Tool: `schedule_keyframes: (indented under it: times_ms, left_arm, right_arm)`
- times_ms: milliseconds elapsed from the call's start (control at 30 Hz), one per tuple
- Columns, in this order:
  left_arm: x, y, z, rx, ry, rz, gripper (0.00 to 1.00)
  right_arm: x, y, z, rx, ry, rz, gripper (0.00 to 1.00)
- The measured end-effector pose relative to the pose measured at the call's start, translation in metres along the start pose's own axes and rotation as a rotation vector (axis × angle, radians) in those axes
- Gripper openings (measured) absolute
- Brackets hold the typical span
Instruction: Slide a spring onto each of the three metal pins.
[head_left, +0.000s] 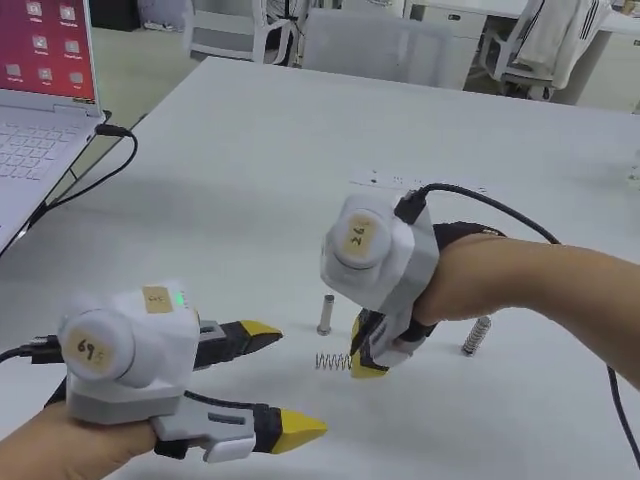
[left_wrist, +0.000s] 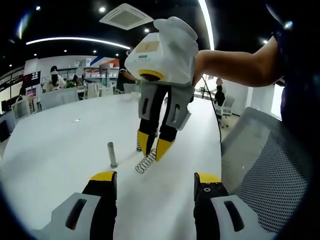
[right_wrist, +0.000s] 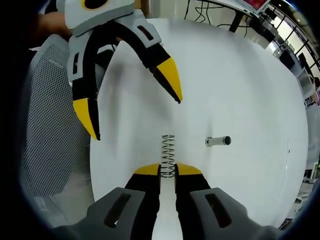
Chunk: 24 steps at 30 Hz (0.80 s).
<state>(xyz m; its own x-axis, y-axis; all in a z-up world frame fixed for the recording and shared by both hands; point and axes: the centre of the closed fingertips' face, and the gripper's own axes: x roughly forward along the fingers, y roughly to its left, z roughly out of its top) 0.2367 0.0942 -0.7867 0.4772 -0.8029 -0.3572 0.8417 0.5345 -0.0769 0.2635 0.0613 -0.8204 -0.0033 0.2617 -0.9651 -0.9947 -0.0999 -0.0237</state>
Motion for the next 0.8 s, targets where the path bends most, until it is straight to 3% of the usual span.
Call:
schedule_keyframes:
  times_ms: [800]
  left_arm:
    - [0.010, -0.012, 0.001, 0.029, -0.004, -0.067, 0.35]
  right_arm:
    - [-0.014, 0.026, 0.005, -0.061, -0.005, 0.050, 0.08]
